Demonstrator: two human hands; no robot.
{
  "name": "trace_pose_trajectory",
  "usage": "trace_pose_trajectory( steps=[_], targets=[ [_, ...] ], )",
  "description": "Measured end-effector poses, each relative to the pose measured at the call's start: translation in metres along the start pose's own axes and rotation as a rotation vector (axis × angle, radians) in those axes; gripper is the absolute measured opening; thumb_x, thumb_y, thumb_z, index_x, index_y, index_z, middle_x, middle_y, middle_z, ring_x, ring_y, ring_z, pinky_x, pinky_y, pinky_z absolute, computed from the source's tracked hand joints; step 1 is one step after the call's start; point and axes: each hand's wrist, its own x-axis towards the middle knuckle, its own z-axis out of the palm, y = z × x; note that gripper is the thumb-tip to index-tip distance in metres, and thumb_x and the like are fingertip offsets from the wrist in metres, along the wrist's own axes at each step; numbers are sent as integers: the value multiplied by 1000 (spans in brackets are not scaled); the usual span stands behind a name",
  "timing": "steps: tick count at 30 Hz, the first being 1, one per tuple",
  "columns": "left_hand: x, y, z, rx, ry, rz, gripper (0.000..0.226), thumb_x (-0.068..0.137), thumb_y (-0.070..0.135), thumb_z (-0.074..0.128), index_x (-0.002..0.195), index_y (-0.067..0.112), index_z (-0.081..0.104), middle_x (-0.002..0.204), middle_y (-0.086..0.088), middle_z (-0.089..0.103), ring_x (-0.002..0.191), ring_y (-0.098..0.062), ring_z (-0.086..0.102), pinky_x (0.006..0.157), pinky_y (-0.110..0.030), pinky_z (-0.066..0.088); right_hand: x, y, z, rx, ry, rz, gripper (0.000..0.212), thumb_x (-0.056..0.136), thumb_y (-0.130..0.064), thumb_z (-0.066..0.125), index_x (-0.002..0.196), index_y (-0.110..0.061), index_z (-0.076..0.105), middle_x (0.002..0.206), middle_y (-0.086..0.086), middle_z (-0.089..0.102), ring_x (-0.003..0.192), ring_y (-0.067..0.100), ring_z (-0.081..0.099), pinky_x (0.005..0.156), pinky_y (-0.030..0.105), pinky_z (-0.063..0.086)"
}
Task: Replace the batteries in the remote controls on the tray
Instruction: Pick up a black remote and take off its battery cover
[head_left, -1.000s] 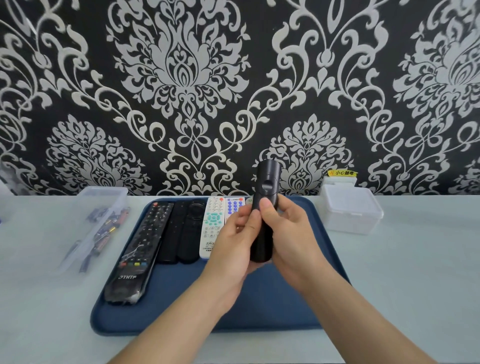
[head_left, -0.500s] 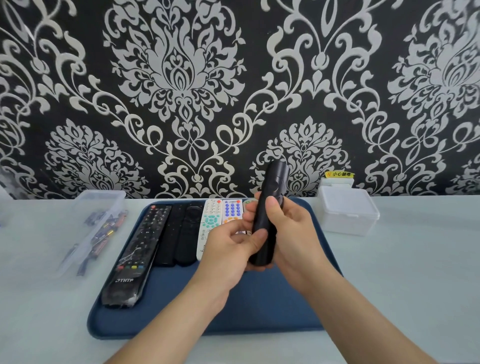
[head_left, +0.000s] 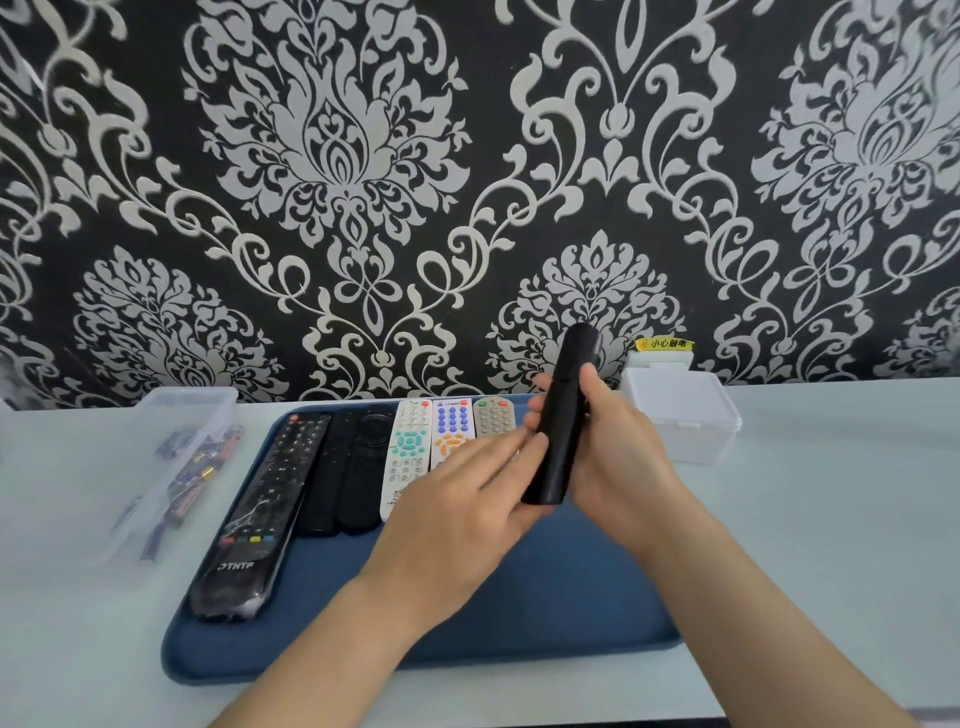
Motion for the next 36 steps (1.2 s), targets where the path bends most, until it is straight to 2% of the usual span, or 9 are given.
trace_pose_trajectory(
  steps=[3,7,10,12,15,17,22,27,36],
  targets=[
    [3,5,-7,-156,98,-34,40,98,30,43,121,5,63,105,0,69,95,-14,63,82,-29,50,4,-5,-7,-27,75,-19,44,102,-41,42,113,-4,63,72,3,63,66,15,61,63,27,54],
    [11,8,-21,-357,245,-360,22,97,15,47,100,25,67,71,16,61,60,3,60,61,-13,49,11,-14,-16,-58,155,-87,43,103,-42,41,101,-7,66,73,3,61,63,15,56,61,26,50],
    [18,-1,-30,-698,-72,-716,31,97,4,47,82,27,63,63,3,65,48,-3,60,52,-24,53,15,-15,-22,-154,192,-180,43,103,-44,40,103,-8,66,77,4,63,63,14,57,62,28,51],
    [16,-6,-31,-744,-287,-803,28,95,6,50,76,20,65,58,0,64,45,-6,57,47,-23,48,16,-15,-24,-160,194,-205,44,103,-44,40,105,-8,65,78,5,62,64,14,57,64,28,52],
    [7,-11,-29,-232,-445,-566,25,84,33,49,70,19,64,61,4,62,59,-12,57,59,-31,50,16,-15,-24,-117,182,-189,44,102,-44,40,106,-7,65,77,5,61,64,15,57,63,28,53],
    [4,-9,-26,91,-343,-403,28,78,41,43,70,22,62,66,9,58,68,-13,55,60,-30,48,15,-15,-22,-21,133,-120,46,102,-44,41,109,-5,64,75,7,60,62,17,57,60,29,55],
    [9,5,-27,-183,33,-181,6,82,18,61,88,19,59,86,12,59,83,-10,52,71,-22,43,9,-3,-10,58,-38,87,50,103,-43,40,113,0,64,74,8,60,63,18,58,57,30,56],
    [8,12,-20,-324,14,-172,31,76,16,71,96,23,48,100,10,57,93,-11,53,77,-24,43,5,11,-2,-83,-131,175,52,100,-49,43,115,-7,68,84,8,65,69,20,63,62,29,55],
    [5,12,-14,-234,55,-121,29,77,11,71,95,18,50,93,6,59,80,-8,48,72,-22,43,3,12,0,-68,-157,136,53,100,-48,42,121,-3,62,81,7,63,68,20,54,63,29,54]
  ],
)
